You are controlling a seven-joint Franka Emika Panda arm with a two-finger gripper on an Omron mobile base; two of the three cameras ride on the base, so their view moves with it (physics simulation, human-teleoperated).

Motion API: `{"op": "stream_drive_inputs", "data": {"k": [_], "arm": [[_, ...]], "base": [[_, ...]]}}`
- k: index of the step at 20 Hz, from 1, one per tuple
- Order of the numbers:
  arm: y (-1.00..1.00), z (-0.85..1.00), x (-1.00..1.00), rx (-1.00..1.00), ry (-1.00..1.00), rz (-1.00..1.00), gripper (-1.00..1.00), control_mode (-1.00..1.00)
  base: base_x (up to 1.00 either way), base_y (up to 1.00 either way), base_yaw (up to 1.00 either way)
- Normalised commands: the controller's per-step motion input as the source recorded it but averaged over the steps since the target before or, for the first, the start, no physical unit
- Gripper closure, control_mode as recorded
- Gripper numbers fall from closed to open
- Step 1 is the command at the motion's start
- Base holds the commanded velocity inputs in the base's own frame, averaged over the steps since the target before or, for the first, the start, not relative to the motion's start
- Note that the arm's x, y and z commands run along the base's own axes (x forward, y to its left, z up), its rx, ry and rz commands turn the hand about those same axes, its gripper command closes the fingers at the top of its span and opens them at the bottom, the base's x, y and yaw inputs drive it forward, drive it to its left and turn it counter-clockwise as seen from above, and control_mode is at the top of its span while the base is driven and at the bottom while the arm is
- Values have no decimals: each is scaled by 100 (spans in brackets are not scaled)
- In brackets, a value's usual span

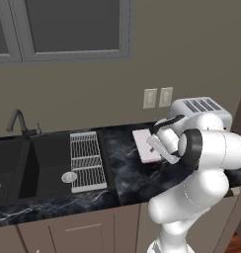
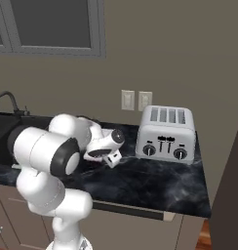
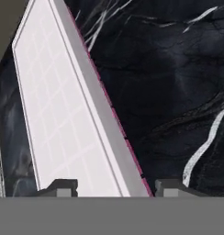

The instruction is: The ice cube tray has been filled with water. Take the tray and place it in the freezer to make ice. Close the freezer door after placing the tray.

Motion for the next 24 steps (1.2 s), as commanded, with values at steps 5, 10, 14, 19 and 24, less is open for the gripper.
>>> {"op": "stream_drive_inputs", "data": {"k": [5, 10, 14, 19, 24], "arm": [[0, 52, -22, 12, -12, 0, 100, -100], [0, 97, -16, 11, 0, 0, 100, -100], [1, 100, -19, 11, 1, 0, 100, -100], [2, 100, -33, 5, 15, 0, 100, -100], [16, 87, -87, 0, 7, 0, 100, -100]], "base": [[0, 0, 0], [0, 0, 0], [0, 0, 0], [0, 0, 0], [0, 0, 0]]}}
